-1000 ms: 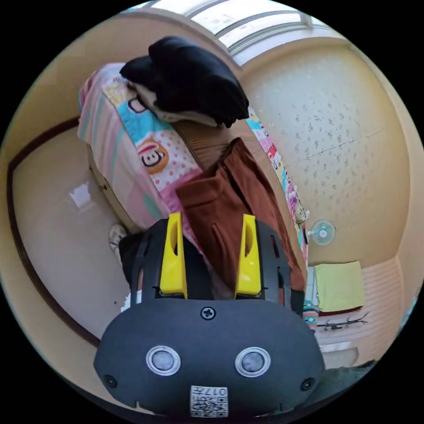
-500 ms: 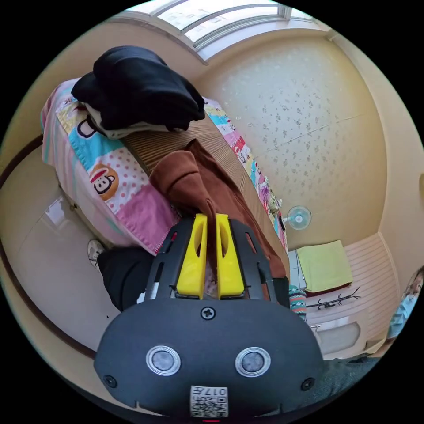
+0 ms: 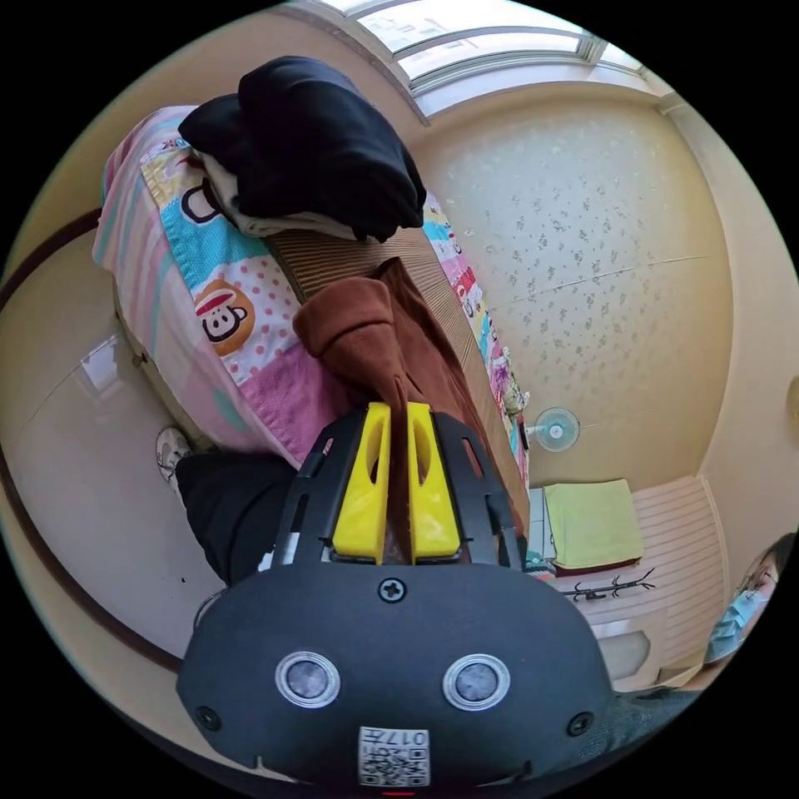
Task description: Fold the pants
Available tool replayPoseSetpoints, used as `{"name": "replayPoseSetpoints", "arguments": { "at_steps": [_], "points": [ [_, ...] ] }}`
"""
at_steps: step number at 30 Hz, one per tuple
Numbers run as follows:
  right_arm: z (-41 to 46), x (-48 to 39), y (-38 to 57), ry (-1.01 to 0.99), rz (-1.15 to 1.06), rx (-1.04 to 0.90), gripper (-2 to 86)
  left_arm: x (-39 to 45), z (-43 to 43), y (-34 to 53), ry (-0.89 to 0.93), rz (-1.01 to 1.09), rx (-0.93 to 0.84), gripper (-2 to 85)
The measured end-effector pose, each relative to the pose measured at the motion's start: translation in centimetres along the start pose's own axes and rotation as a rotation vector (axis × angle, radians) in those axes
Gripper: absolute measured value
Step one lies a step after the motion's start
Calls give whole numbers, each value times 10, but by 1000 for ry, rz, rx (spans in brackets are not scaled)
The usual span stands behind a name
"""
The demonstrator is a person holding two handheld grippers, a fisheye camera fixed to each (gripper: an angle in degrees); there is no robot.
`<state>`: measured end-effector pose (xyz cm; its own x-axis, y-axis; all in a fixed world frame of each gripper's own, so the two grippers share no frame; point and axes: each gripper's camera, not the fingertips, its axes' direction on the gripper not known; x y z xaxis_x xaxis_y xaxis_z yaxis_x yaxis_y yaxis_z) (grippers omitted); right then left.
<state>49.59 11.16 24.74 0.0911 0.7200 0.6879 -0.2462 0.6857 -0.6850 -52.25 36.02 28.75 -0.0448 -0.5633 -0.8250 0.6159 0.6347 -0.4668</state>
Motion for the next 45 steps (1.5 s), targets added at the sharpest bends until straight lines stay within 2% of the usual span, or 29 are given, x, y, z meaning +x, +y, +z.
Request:
{"name": "replayPoseSetpoints", "arguments": {
  "at_steps": [4, 9, 13, 15, 18, 20, 21, 22, 25, 28, 29, 30, 31, 32, 34, 38, 40, 43, 45],
  "points": [
    [-7, -43, 19, 31, -245, 121, 17, 25, -12, 5, -5, 113, 35, 38],
    [-4, -161, 20, 229, -676, 300, 11, 87, -22, -6, -78, 321, 112, 38],
    [37, -232, -48, 251, -770, 307, 14, 129, 8, -52, -40, 407, 122, 40],
    [93, -281, -126, 295, -794, 233, 22, 150, 53, -101, -52, 420, 85, 48],
    [167, -308, -218, 375, -621, 144, 58, 144, 115, -150, -68, 360, 61, 91],
    [196, -310, -234, 332, -559, 133, 122, 126, 137, -155, -144, 219, 85, 132],
    [213, -311, -228, 274, -594, 131, 125, 116, 151, -149, -120, 147, 71, 141],
    [222, -311, -222, 258, -622, 132, 127, 114, 158, -143, -89, 155, 59, 146],
    [283, -291, -187, 304, -772, 35, 56, 118, 195, -101, -28, 329, -23, 97],
    [362, -237, -166, 507, -810, -219, 26, 123, 239, -59, -51, 534, -200, 54],
    [396, -207, -158, 631, -801, -340, 19, 121, 264, -44, -82, 621, -342, 44],
    [427, -171, -146, 749, -799, -445, 15, 114, 292, -31, -189, 674, -534, 18],
    [429, -161, -137, 740, -826, -399, 14, 108, 301, -25, -251, 689, -580, 5],
    [414, -149, -115, 690, -858, -235, 11, 98, 293, -16, -218, 725, -524, -1],
    [411, -134, -88, 696, -853, -173, 8, 79, 277, -13, -199, 670, -485, -6],
    [410, -117, -14, 734, -899, -208, 6, 50, 237, -7, -270, 671, -479, -9],
    [401, -106, 11, 657, -868, -272, 6, 42, 219, -3, -360, 683, -454, -9],
    [379, -80, 42, 480, -801, -374, 8, 25, 186, -2, -453, 577, -388, -8],
    [331, -53, 66, 362, -843, -234, 13, 8, 156, 7, -375, 472, -345, -4]
  ]
}}
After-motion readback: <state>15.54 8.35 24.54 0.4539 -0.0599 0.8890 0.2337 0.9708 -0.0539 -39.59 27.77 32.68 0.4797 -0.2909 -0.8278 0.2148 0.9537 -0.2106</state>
